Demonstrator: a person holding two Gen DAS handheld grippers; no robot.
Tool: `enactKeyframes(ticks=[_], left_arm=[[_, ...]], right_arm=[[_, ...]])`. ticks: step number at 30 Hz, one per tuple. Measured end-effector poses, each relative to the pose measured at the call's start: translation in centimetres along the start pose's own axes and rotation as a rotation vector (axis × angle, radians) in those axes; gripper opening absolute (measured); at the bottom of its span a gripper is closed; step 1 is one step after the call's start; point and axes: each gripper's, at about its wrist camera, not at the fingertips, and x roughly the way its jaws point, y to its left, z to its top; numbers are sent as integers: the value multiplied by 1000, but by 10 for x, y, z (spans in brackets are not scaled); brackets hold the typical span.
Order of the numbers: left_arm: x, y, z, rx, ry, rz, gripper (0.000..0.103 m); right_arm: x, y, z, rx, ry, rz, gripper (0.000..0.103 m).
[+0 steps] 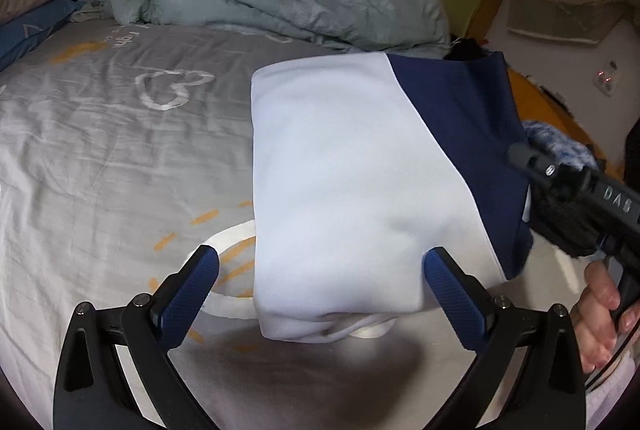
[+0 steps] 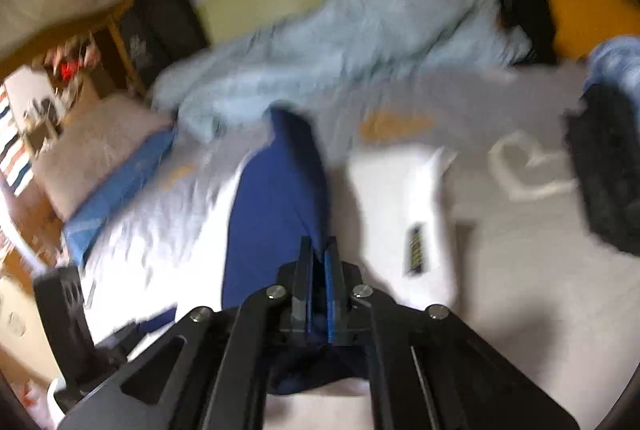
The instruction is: Fold large clothes
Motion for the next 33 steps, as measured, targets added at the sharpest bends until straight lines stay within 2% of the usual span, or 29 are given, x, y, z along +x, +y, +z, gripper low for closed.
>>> enactKeyframes(ticks=[2,4,7,9,11,13,14,16,17,18,19,21,24,27,30,33], left_arm=[[-7,-7,3,21,-21,-9,102],[-14,-15,3,53,-49,9,102],[-14,-24,1,99,-44,59,102],[-5,-23,-2,102,-8,83,103],[0,-17,-5,61,13,54,102],[-6,-8,-6,2,-21,-49,102],[-9,-4,-5,-15,-40,-82,102],[-15,0,-1,-28,-62,-52,102],[-17,2,2,-33,-70,-52,102],[-19,4,4,-39,-72,-59,102],[-19,6,7,-51,-69,-59,102],[-17,9,11,-80,-52,-47,102],[-4,14,14,-132,10,-37,102],[11,18,18,-186,89,-104,102],[25,29,24,-255,144,-155,103],[44,42,29,-336,211,-237,103]], right_arm=[[-20,8,8,-32,-50,-43,2],[-23,12,11,-60,-60,-90,2],[4,-2,5,-39,15,-184,2],[28,-19,-7,9,97,-191,2],[36,-28,-12,37,114,-198,2],[30,-28,-9,36,110,-194,3],[27,-28,-9,35,111,-179,6],[22,-26,-8,9,106,-160,20],[20,-25,-9,0,106,-168,34],[17,-23,-9,-13,110,-174,38],[15,-19,-9,-26,108,-165,42],[11,-14,-10,-51,99,-145,66],[16,-23,-8,18,102,-117,92],[29,-46,-12,139,176,-68,95],[50,-80,-22,326,285,107,95],[66,-100,-36,454,348,252,95]])
